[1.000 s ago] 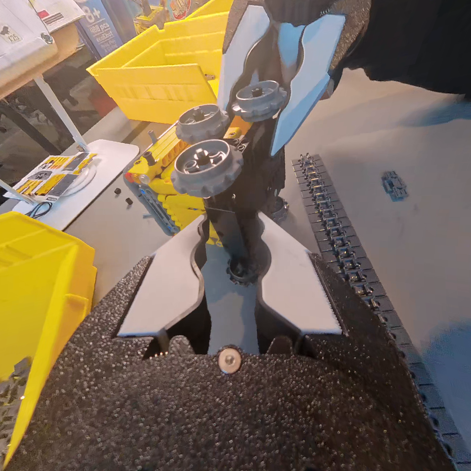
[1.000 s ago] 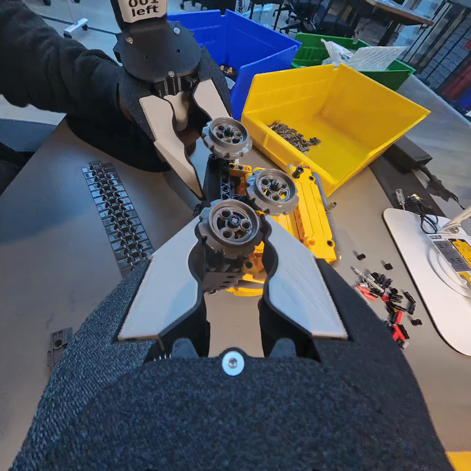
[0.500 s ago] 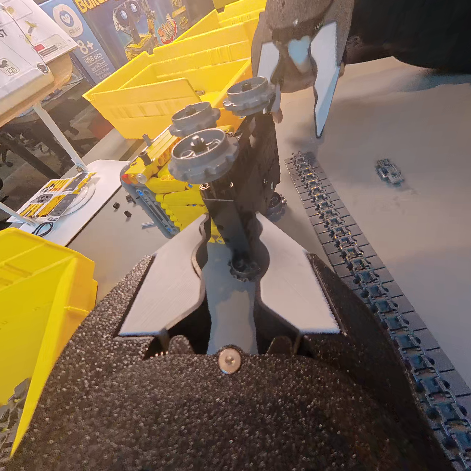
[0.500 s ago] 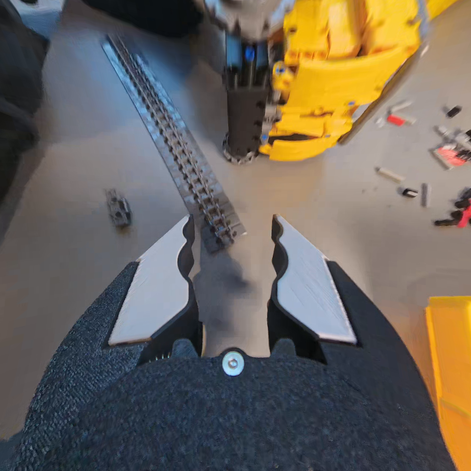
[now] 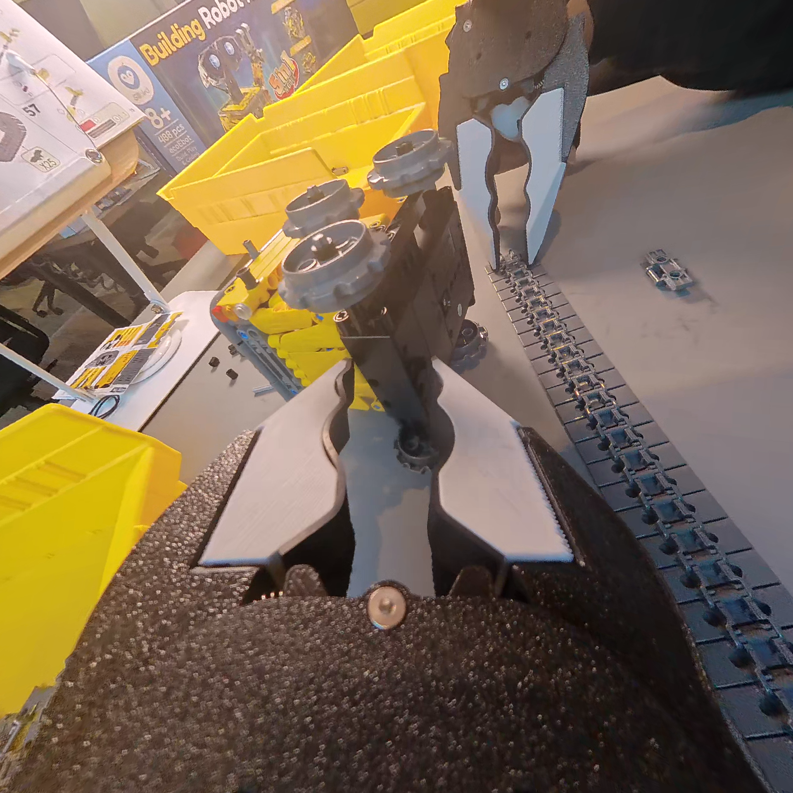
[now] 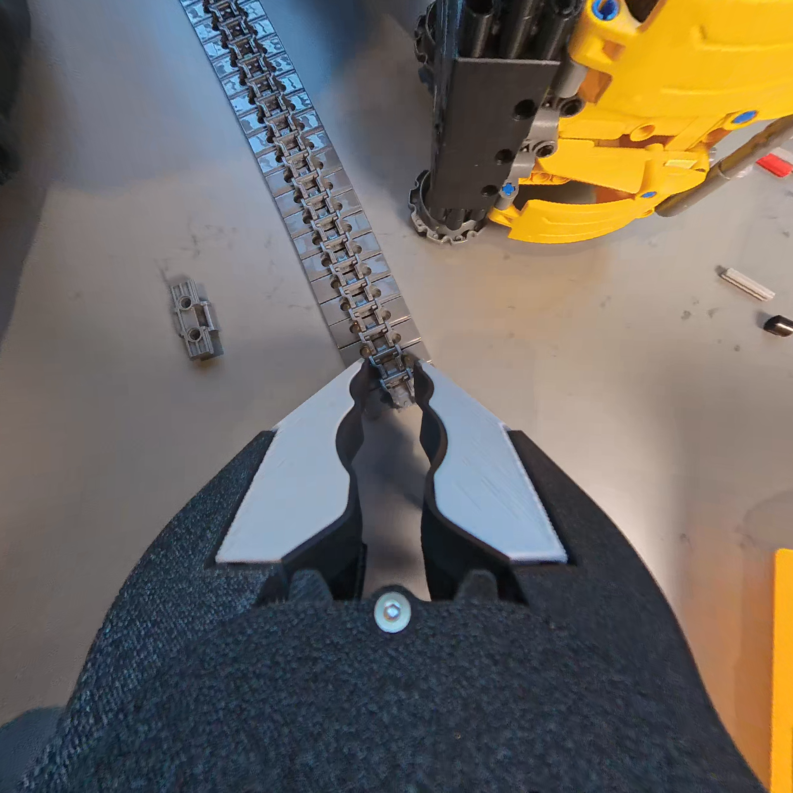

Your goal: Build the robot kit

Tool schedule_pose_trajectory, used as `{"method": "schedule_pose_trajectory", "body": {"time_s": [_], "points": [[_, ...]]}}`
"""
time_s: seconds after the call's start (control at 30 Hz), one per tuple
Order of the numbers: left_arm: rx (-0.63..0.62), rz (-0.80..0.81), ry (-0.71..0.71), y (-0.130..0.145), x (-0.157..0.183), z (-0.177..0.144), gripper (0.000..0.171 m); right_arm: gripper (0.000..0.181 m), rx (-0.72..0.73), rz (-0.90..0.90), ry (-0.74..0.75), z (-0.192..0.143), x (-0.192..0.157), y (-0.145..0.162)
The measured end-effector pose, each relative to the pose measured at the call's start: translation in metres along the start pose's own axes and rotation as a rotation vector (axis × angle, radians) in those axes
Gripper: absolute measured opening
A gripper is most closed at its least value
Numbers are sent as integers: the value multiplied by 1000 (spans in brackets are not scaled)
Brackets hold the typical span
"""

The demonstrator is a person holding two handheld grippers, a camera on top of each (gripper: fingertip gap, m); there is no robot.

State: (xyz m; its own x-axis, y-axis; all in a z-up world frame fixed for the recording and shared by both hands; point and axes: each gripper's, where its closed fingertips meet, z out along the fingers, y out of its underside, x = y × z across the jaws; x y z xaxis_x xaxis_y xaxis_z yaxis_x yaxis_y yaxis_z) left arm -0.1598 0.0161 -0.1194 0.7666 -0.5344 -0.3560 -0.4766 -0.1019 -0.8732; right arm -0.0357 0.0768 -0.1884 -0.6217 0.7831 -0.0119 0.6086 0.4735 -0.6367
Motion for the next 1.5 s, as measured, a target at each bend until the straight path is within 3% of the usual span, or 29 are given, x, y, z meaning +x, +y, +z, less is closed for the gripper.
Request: {"method": "schedule_pose_trajectory", "body": {"time_s": [0.27, 0.37, 0.47, 0.57, 0.7, 1.03, 1.33, 1.5], "points": [[9, -32, -30, -2, -8, -29, 35, 16, 20, 106, -117, -3, -12, 1], [-1, -81, 59, -13, 16, -47, 33, 16, 49, 165, -188, -9, -18, 3], [-140, -123, 210, -1, 63, -51, 36, 15, 45, 188, -243, -13, -27, 7], [-354, -78, 311, 29, 104, -53, 42, 13, 19, 172, -269, -17, -37, 12], [-510, -31, 344, 55, 122, -58, 42, 14, 26, 190, -262, -20, -36, 16], [-528, -54, 401, 55, 125, -61, 26, 12, 7, 211, -228, -20, -32, 20], [-477, -139, 440, 51, 113, -63, 25, 51, -27, 91, -109, -14, -30, 9], [-449, -131, 421, 44, 95, -60, 25, 57, -56, 65, -98, -5, -32, 7]]}}
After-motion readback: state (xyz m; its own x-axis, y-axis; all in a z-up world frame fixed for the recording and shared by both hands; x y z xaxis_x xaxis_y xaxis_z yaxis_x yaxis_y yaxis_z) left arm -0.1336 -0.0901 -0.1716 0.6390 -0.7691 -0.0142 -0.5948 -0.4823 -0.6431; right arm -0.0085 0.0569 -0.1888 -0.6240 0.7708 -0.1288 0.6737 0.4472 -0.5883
